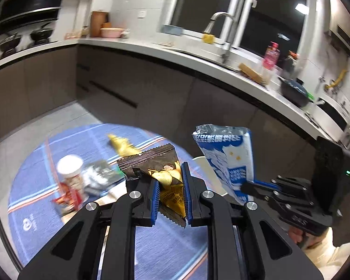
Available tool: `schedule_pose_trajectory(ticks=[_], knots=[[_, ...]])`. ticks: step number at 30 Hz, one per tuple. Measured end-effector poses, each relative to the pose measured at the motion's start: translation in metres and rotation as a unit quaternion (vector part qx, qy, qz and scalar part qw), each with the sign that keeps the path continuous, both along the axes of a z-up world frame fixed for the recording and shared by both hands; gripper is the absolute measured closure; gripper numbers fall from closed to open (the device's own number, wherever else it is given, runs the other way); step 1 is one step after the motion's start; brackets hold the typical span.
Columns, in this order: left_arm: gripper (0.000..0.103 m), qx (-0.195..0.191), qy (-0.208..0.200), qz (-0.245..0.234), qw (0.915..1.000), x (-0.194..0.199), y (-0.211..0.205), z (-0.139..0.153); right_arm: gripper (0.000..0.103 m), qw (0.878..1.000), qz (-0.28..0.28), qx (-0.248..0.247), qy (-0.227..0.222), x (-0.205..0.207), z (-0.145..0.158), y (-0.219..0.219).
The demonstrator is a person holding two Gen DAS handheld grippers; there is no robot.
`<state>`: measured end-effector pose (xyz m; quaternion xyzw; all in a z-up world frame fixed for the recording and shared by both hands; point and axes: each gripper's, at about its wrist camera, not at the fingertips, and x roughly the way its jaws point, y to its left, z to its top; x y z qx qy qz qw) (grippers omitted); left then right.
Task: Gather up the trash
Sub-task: 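Carry both wrappers to the white bin and release them inside, then return both grippers to the table and approach the remaining trash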
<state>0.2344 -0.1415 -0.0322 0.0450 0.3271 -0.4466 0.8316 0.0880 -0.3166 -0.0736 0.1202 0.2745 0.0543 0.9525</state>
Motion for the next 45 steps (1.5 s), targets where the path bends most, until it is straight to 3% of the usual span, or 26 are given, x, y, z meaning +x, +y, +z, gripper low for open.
schedule_pose_trajectory(ticks=[3, 8, 18, 24, 31, 32, 34, 36, 39, 41, 45], knots=[[0.087, 0.003, 0.008, -0.033, 0.9994, -0.004, -0.038, -0.004, 0.096, 0.999, -0.044, 0.004, 0.008, -0.006, -0.012, -0.035], [0.087, 0.021, 0.033, -0.079, 0.9961, -0.004, -0.109, -0.029, 0.096, 0.991, -0.119, 0.035, 0.042, -0.013, -0.059, -0.103], [0.087, 0.098, 0.082, -0.133, 0.9828, 0.015, -0.267, -0.114, 0.096, 0.979, -0.163, 0.075, 0.093, 0.006, -0.150, -0.184], [0.086, 0.134, 0.112, -0.138, 0.9749, 0.033, -0.318, -0.158, 0.096, 0.970, -0.182, 0.101, 0.123, 0.022, -0.197, -0.222], [0.081, 0.161, 0.119, -0.141, 0.9696, 0.039, -0.340, -0.190, 0.091, 0.967, -0.181, 0.110, 0.138, 0.034, -0.224, -0.240], [0.076, 0.164, 0.114, -0.138, 0.9701, 0.040, -0.343, -0.192, 0.090, 0.968, -0.181, 0.107, 0.140, 0.035, -0.226, -0.241], [0.058, 0.166, 0.107, -0.128, 0.9719, 0.041, -0.346, -0.196, 0.083, 0.968, -0.180, 0.102, 0.140, 0.036, -0.228, -0.241], [0.036, 0.159, 0.094, -0.108, 0.9769, 0.041, -0.350, -0.194, 0.069, 0.970, -0.177, 0.092, 0.138, 0.036, -0.229, -0.239], [0.018, 0.148, 0.084, -0.088, 0.9815, 0.044, -0.348, -0.189, 0.056, 0.973, -0.171, 0.075, 0.132, 0.034, -0.224, -0.231], [0.008, 0.138, 0.078, -0.071, 0.9847, 0.050, -0.341, -0.179, 0.046, 0.975, -0.166, 0.069, 0.129, 0.029, -0.222, -0.229], [0.008, 0.129, 0.074, -0.039, 0.9882, 0.055, -0.332, -0.169, 0.023, 0.978, -0.164, 0.056, 0.119, 0.023, -0.215, -0.224]])
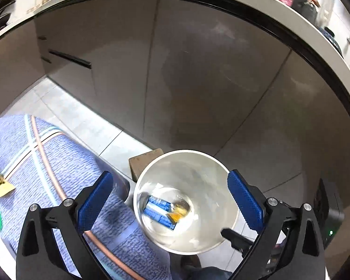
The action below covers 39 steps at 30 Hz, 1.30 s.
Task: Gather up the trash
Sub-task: 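Return both grippers to the table and approach the remaining trash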
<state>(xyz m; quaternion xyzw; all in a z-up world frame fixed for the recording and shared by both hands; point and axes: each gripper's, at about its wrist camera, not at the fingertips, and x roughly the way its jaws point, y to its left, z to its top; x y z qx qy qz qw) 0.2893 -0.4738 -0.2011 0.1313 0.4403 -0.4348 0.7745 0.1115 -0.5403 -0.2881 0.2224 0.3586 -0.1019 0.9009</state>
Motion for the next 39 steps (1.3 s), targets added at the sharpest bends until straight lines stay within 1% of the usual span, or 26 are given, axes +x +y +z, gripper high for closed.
schedule_pose_trajectory(ticks=[1, 3, 7, 9, 13, 15, 18, 20, 22, 23, 26, 30, 32, 34, 37, 39], knots=[[0.008, 0.000, 0.003, 0.004, 1.0000, 0.001, 0.001, 0.001, 0.021, 1.000, 0.000, 0.001, -0.001, -0.002, 0.001, -0.001], [0.008, 0.001, 0.003, 0.010, 0.9999, -0.001, 0.005, 0.004, 0.013, 1.000, 0.000, 0.000, -0.001, -0.004, 0.004, 0.002], [0.008, -0.003, -0.015, 0.016, 0.9998, -0.013, 0.019, 0.020, 0.006, 1.000, 0.004, -0.009, -0.012, -0.006, 0.021, 0.011], [0.008, -0.011, -0.021, 0.020, 0.9995, -0.017, 0.030, 0.032, 0.003, 1.000, 0.008, -0.015, -0.026, -0.009, 0.037, 0.017], [0.008, -0.028, -0.029, 0.043, 0.9983, -0.015, 0.062, 0.056, 0.004, 0.998, 0.015, -0.032, -0.051, -0.014, 0.068, 0.031], [0.008, -0.041, -0.035, 0.064, 0.9964, -0.028, 0.086, 0.079, 0.003, 0.997, 0.020, -0.046, -0.066, -0.017, 0.085, 0.043], [0.008, -0.039, -0.059, 0.095, 0.9930, -0.035, 0.118, 0.095, 0.003, 0.994, 0.041, -0.067, -0.081, -0.022, 0.106, 0.066], [0.008, -0.036, -0.085, 0.121, 0.9884, -0.044, 0.147, 0.107, 0.003, 0.991, 0.060, -0.076, -0.090, -0.023, 0.119, 0.084], [0.008, -0.040, -0.098, 0.142, 0.9842, -0.052, 0.177, 0.118, 0.003, 0.989, 0.080, -0.080, -0.095, -0.022, 0.128, 0.099], [0.008, -0.043, -0.101, 0.154, 0.9819, -0.056, 0.191, 0.124, 0.003, 0.987, 0.092, -0.083, -0.098, -0.022, 0.133, 0.110], [0.008, -0.045, -0.105, 0.196, 0.9739, -0.068, 0.243, 0.128, 0.003, 0.983, 0.123, -0.092, -0.103, -0.019, 0.142, 0.140], [0.008, -0.040, -0.113, 0.255, 0.9595, -0.079, 0.309, 0.119, 0.003, 0.977, 0.160, -0.091, -0.105, -0.011, 0.149, 0.180], [0.008, -0.036, -0.114, 0.280, 0.9525, -0.084, 0.337, 0.116, 0.003, 0.976, 0.175, -0.087, -0.097, -0.006, 0.150, 0.198], [0.008, -0.033, -0.109, 0.298, 0.9477, -0.086, 0.363, 0.110, 0.003, 0.974, 0.193, -0.074, -0.090, 0.001, 0.148, 0.214], [0.008, -0.031, -0.105, 0.324, 0.9396, -0.087, 0.402, 0.104, 0.003, 0.974, 0.210, -0.037, -0.076, 0.013, 0.144, 0.236], [0.008, -0.026, -0.109, 0.335, 0.9356, -0.088, 0.419, 0.100, 0.005, 0.974, 0.214, -0.033, -0.071, 0.018, 0.142, 0.247]])
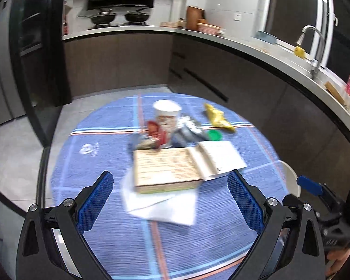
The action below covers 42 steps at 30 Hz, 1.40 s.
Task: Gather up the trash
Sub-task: 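Return both grippers to the table and approach the remaining trash, then grasp the red snack wrapper with the left gripper while the right grasps the white medicine box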
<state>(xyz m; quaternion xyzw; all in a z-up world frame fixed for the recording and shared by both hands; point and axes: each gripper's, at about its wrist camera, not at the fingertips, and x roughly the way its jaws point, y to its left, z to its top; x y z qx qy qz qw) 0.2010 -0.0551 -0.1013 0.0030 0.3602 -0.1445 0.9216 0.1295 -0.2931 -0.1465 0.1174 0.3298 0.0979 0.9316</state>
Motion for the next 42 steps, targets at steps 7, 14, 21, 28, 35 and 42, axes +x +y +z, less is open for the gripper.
schedule_pose_trajectory(ticks=[7, 14, 21, 28, 35, 42], knots=[[0.008, -0.004, 0.003, 0.010, 0.9999, -0.001, 0.043, -0.014, 0.020, 0.997, 0.008, -0.071, 0.019, 0.028, -0.014, 0.049], [0.009, -0.026, 0.005, 0.000, 0.9997, 0.014, 0.055, -0.017, 0.042, 0.995, -0.017, -0.097, 0.035, 0.080, -0.018, 0.068], [0.009, -0.015, -0.011, -0.019, 0.9996, 0.047, 0.046, -0.015, 0.053, 0.988, -0.010, -0.146, 0.048, 0.118, -0.031, 0.092], [0.016, 0.010, 0.003, -0.073, 0.9973, 0.097, 0.018, -0.029, 0.085, 0.982, -0.027, -0.183, 0.044, 0.119, -0.036, 0.086], [0.026, 0.029, 0.038, -0.099, 0.9940, 0.137, -0.007, -0.045, 0.093, 0.983, -0.045, -0.176, 0.005, 0.098, -0.011, 0.064], [0.026, -0.018, 0.094, -0.087, 0.9916, 0.152, 0.003, -0.060, 0.095, 0.987, -0.061, -0.151, -0.001, 0.089, -0.002, 0.045]])
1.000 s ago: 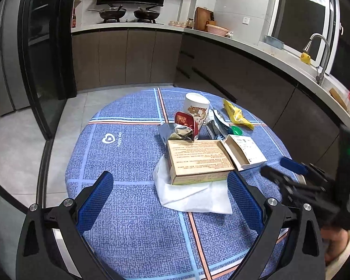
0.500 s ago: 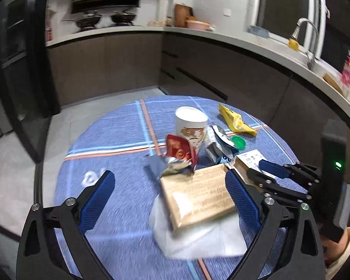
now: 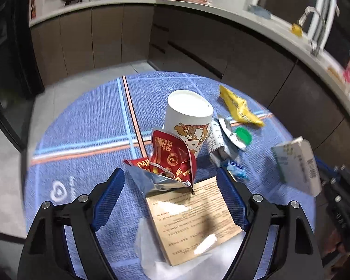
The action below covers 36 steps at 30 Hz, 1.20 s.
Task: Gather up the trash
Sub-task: 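Grasp the red snack wrapper with the left gripper while the right grasps the white medicine box, then carry the red wrapper and medicine box to the bin and release them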
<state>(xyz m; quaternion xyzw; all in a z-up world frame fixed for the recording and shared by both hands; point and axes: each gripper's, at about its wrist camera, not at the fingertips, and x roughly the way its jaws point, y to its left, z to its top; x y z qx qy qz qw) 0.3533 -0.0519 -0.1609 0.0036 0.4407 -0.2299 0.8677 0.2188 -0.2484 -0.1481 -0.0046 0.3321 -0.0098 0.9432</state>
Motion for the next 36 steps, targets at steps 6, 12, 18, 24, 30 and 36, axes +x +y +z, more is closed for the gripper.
schedule_pose_trajectory(ticks=[6, 12, 18, 24, 30, 36], knots=[[0.047, -0.004, 0.026, 0.006, 0.9996, 0.014, 0.002, -0.004, 0.095, 1.000, 0.003, 0.004, 0.000, -0.003, 0.000, 0.003], [0.063, -0.041, 0.065, 0.015, 0.9969, 0.025, 0.009, -0.015, 0.095, 1.000, 0.002, 0.003, 0.000, -0.007, 0.000, 0.002], [0.076, -0.038, 0.040, 0.019, 0.9983, 0.015, 0.012, -0.003, 0.097, 1.000, 0.005, -0.002, -0.002, -0.009, 0.004, 0.001], [0.078, -0.056, -0.003, 0.011, 0.9984, -0.007, 0.021, 0.037, 0.100, 1.000, 0.010, 0.006, -0.021, -0.019, 0.021, -0.002], [0.079, -0.067, -0.042, -0.008, 0.9968, -0.035, 0.019, 0.076, 0.100, 0.998, 0.015, 0.035, -0.046, -0.034, 0.045, -0.007], [0.079, -0.086, -0.077, -0.054, 0.9918, -0.064, -0.007, 0.115, 0.100, 0.996, -0.001, 0.028, -0.085, -0.061, 0.075, -0.021]])
